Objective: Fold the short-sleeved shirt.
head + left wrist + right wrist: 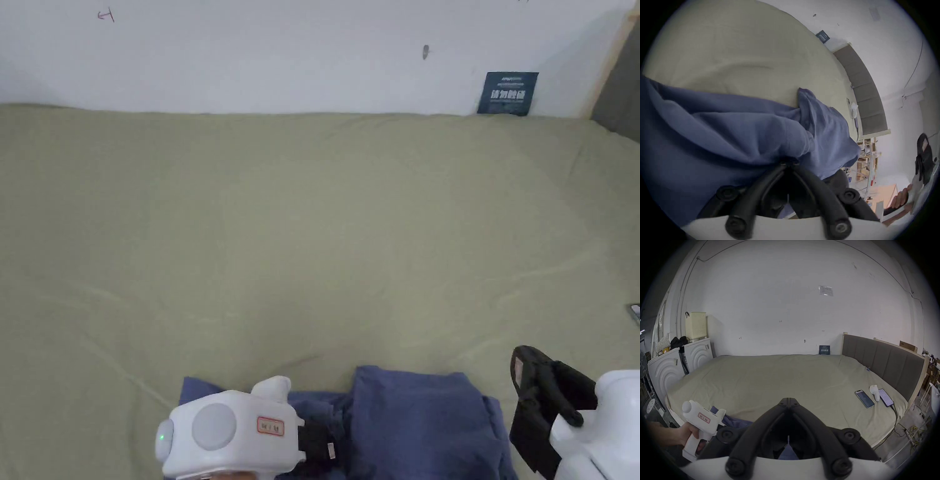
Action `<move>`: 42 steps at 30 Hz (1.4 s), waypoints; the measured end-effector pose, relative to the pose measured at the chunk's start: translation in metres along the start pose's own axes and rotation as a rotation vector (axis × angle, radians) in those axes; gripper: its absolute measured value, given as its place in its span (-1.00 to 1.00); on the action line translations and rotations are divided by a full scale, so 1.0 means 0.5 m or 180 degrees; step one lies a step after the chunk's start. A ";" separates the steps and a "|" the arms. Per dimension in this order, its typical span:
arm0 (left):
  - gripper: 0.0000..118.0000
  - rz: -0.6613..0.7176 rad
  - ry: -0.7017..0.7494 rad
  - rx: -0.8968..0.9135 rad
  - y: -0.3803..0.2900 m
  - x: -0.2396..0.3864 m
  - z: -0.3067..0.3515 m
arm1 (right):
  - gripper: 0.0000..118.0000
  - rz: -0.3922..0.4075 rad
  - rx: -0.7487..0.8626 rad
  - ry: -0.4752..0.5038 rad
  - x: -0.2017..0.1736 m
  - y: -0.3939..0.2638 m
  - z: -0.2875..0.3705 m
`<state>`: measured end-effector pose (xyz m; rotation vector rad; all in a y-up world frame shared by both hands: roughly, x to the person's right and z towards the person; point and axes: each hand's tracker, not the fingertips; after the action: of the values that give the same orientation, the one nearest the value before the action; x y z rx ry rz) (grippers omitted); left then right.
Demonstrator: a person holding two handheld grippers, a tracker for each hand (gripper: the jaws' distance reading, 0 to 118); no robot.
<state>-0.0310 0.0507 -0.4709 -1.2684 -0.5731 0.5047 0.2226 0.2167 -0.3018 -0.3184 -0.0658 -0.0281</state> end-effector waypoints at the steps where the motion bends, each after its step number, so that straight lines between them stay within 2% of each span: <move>1: -1.00 0.0096 -0.0041 0.0015 0.003 -0.005 0.005 | -0.97 0.0009 -0.0018 0.0001 0.000 -0.001 -0.001; 4: -1.00 0.0116 -0.0079 -0.0006 0.012 -0.006 0.042 | -0.97 0.0007 -0.0022 0.0007 -0.003 -0.003 -0.003; 8: -1.00 -0.0157 -0.0011 0.0278 0.025 -0.013 0.180 | -0.97 0.0025 0.0000 0.0045 -0.016 0.004 -0.006; 11: -1.00 -0.0086 0.0111 0.0621 0.028 -0.058 0.299 | -0.97 0.0059 0.0021 0.0094 -0.030 0.010 -0.009; 13: -1.00 -0.0066 0.0183 0.0655 0.027 -0.104 0.352 | -0.97 0.0073 0.0047 0.0128 -0.039 0.015 -0.011; 16: -1.00 0.0062 0.0313 0.0641 0.033 -0.175 0.381 | -0.97 0.0088 0.0078 0.0164 -0.055 0.019 -0.014; 20: -1.00 0.0194 0.0165 0.0584 0.033 -0.238 0.367 | -0.97 0.0113 0.0064 0.0210 -0.070 0.019 -0.016; 21: -0.66 0.0208 0.0032 0.0548 0.025 -0.235 0.360 | -0.97 0.0120 0.0060 0.0213 -0.073 0.019 -0.016; 23: 0.77 0.0285 -0.0250 0.0434 0.026 -0.245 0.334 | -0.97 0.0142 0.0050 0.0219 -0.074 0.018 -0.017; 24: 0.98 0.0282 -0.0333 0.0335 0.027 -0.252 0.314 | -0.97 0.0152 0.0043 0.0216 -0.075 0.018 -0.018; 26: 0.94 0.0375 -0.0530 0.0412 0.037 -0.278 0.311 | -0.97 0.0159 0.0028 0.0212 -0.074 0.018 -0.020; 28: 0.93 0.0531 -0.0525 0.0318 0.037 -0.292 0.299 | -0.97 0.0171 0.0022 0.0194 -0.074 0.018 -0.020; 32: 0.86 0.0598 -0.1072 0.0275 0.047 -0.283 0.231 | -0.97 0.0183 0.0041 0.0156 -0.069 0.019 -0.022; 33: 0.67 0.0645 -0.1179 0.0249 0.054 -0.291 0.223 | -0.97 0.0178 0.0043 0.0142 -0.068 0.021 -0.023; 34: 0.36 0.0661 -0.1190 0.0217 0.056 -0.289 0.212 | -0.97 0.0171 0.0042 0.0144 -0.066 0.023 -0.024; 36: -0.75 0.0640 -0.0971 0.0227 0.057 -0.279 0.194 | -0.97 0.0174 0.0061 0.0122 -0.065 0.026 -0.021; 38: -0.75 0.0529 -0.0595 0.0133 0.050 -0.295 0.180 | -0.97 0.0172 0.0077 0.0119 -0.061 0.030 -0.016; 42: -0.76 0.0663 -0.0816 0.0392 0.049 -0.299 0.224 | -0.97 0.0172 0.0126 0.0097 -0.053 0.036 -0.010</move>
<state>-0.2180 0.0426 -0.4907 -1.1591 -0.6165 0.8726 0.1973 0.2329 -0.3140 -0.2799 -0.0274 0.0218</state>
